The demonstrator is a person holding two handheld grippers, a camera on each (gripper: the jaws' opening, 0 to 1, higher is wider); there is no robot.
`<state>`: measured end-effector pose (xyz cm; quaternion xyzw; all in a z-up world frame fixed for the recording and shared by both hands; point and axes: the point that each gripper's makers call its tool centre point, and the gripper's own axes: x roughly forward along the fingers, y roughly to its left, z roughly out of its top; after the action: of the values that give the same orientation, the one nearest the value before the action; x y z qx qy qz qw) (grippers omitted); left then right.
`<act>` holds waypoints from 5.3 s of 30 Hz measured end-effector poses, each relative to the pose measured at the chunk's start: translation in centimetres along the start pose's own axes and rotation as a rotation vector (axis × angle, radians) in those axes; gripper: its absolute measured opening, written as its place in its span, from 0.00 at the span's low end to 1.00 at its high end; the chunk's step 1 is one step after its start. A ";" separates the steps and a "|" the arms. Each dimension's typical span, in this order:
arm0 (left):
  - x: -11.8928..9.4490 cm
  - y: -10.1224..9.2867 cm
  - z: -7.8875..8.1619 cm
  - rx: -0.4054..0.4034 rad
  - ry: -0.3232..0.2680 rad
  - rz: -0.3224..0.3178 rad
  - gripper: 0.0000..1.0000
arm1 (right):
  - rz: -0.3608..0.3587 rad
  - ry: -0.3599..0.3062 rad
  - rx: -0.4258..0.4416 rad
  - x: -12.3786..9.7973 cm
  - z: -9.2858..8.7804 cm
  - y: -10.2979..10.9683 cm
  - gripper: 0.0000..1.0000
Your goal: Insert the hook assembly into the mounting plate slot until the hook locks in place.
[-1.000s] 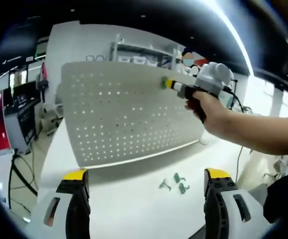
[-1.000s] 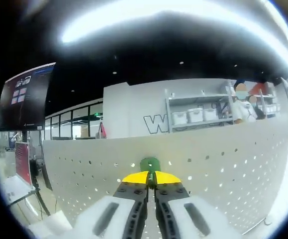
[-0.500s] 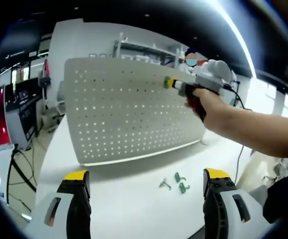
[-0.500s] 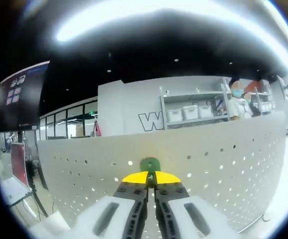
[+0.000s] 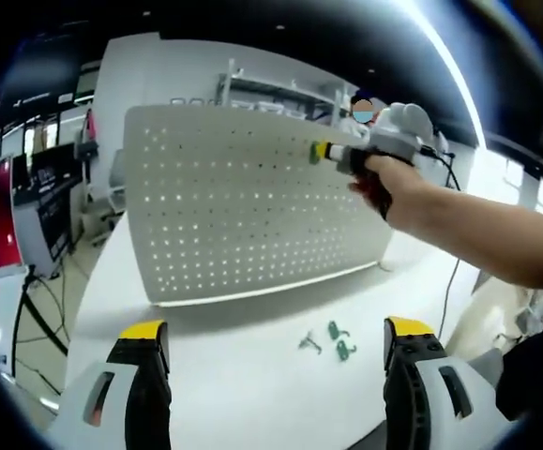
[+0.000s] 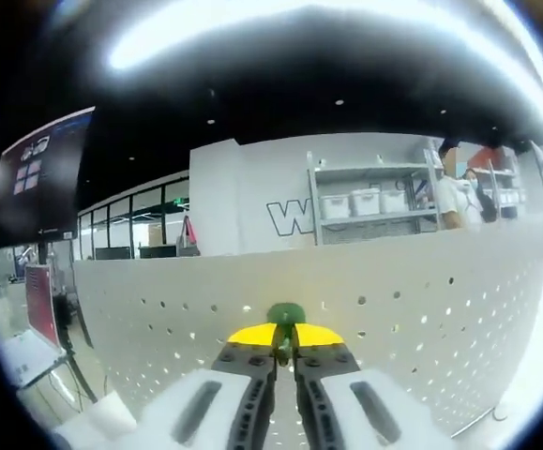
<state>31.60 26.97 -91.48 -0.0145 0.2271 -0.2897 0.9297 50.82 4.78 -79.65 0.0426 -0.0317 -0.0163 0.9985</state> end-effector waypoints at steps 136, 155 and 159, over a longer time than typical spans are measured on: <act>16.4 -10.7 -8.1 -0.004 0.348 -0.300 0.01 | 0.103 0.447 0.266 -21.9 -13.8 -10.5 0.11; 10.0 -11.2 -0.9 -0.008 0.084 -0.332 0.01 | 0.421 0.529 0.495 -21.8 -11.6 0.5 0.11; 8.6 -11.3 -0.3 0.028 0.061 -0.329 0.01 | 0.476 0.532 0.552 -21.9 -11.0 2.2 0.11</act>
<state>31.70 12.90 -93.50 -0.0299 0.2459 -0.4415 0.8624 29.74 8.69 -91.75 0.3016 0.2142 0.2345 0.8990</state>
